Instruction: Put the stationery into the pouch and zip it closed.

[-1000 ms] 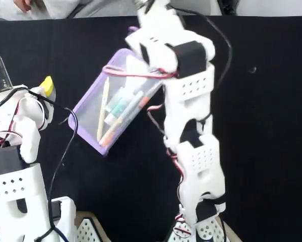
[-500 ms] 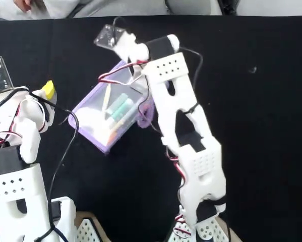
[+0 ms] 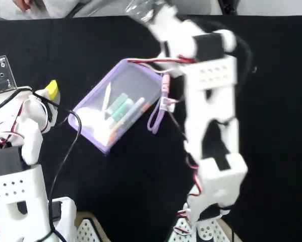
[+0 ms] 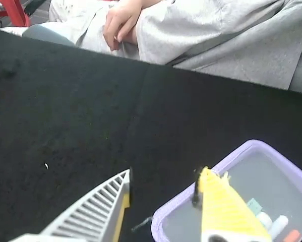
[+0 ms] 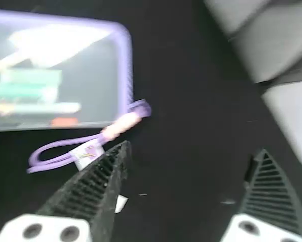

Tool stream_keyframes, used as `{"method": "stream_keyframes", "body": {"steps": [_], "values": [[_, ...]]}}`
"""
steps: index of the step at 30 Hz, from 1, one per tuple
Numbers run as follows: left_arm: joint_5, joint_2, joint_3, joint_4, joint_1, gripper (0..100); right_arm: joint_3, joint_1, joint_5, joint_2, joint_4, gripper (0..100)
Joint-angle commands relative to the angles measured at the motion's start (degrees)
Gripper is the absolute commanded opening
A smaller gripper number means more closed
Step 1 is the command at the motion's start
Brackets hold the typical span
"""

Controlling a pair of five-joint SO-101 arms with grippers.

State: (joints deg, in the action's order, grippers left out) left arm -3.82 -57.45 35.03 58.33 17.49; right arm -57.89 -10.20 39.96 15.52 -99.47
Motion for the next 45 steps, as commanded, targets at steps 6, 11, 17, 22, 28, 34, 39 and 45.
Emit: {"method": "stream_keyframes", "body": {"steps": [6,11,17,22,28,34,39,45], "values": [[-0.5,-18.0,-2.7,0.1,-7.3,6,-8.6,9.9,-10.4,-13.7,-1.6,6.2],[-0.5,-31.2,5.8,0.0,-11.6,3,-8.3,14.1,-17.8,-18.2,-1.7,2.2],[-0.6,-48.1,17.8,0.2,-12.1,3,-7.9,18.9,-33.0,-25.8,-1.8,2.1],[-0.6,-46.1,19.6,3.9,-12.0,3,2.1,19.0,-34.0,-35.0,-1.8,2.1],[-0.4,-47.2,24.5,5.0,-12.0,3,20.0,19.1,-34.0,-48.7,-1.6,2.1],[-0.2,-47.2,33.9,5.0,-11.9,3,40.6,19.1,-34.1,-63.6,1.8,2.1],[-0.6,-47.2,40.2,5.1,-12.4,3,62.2,19.1,-33.7,-77.8,8.3,2.1],[-0.4,-47.1,46.0,8.0,-12.4,3,88.6,19.1,-32.6,-97.6,18.6,2.5]]}}
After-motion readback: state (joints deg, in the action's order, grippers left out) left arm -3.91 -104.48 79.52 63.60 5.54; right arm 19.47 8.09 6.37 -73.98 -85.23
